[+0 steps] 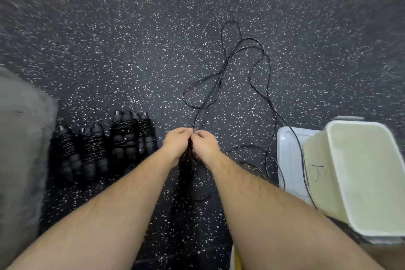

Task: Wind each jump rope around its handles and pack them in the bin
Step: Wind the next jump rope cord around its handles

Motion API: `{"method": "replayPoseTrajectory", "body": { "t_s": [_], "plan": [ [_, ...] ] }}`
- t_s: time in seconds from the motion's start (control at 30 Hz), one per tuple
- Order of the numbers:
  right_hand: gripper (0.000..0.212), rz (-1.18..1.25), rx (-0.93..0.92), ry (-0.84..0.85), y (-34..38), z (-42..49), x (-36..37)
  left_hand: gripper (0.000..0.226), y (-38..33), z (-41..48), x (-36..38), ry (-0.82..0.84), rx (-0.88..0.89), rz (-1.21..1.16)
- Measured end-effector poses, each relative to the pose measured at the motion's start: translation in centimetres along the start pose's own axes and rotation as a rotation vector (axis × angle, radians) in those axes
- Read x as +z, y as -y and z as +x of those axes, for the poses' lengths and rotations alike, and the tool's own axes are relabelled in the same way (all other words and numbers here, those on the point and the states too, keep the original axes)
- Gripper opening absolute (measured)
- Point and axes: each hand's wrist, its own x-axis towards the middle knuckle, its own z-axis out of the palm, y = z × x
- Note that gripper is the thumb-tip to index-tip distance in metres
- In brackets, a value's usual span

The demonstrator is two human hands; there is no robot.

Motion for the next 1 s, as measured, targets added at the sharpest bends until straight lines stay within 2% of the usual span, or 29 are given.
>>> {"method": "replayPoseTrajectory", "body": {
  "t_s": [0.1,0.23,0.33,0.53,0.63,0.73,0.8,0.93,1.0],
  "plan": [
    [0.015,-0.027,-0.12,0.029,3.8,-3.0,-0.8,0.013,-3.6,-2.3,-1.1,0.017,0.065,-0.052],
    [0.01,-0.193,-0.391,0.041,10.1,-7.7,-3.4,0.011,-10.4,-7.0,-2.3,0.027,0.211,-0.112],
    [0.021,-0.351,-0.546,-0.03,15.8,-11.9,-6.5,0.012,-16.0,-11.7,-2.9,0.071,0.35,-0.121],
    [0.015,-0.349,-0.803,-0.16,27.5,-21.8,-11.7,0.028,-26.6,-23.0,-4.4,0.09,0.613,-0.196],
    [0.017,-0.233,-0.902,-0.199,30.8,-25.2,-12.9,0.025,-29.0,-27.2,-4.9,0.131,0.715,-0.075],
    [0.02,-0.025,-0.957,-0.165,31.2,-27.4,-13.1,0.017,-28.3,-28.8,-5.8,0.145,0.759,0.117],
    [0.021,-0.034,-0.952,-0.094,30.4,-28.0,-12.8,0.015,-27.7,-28.9,-6.3,0.124,0.79,0.185],
    [0.029,-0.158,-0.896,-0.037,29.8,-28.1,-12.9,0.029,-29.1,-29.3,-7.3,-0.076,0.874,0.182],
    [0.021,-0.128,-0.779,0.094,29.6,-28.2,-13.1,0.029,-30.4,-29.7,-7.9,-0.077,0.886,0.071]
  ]
}}
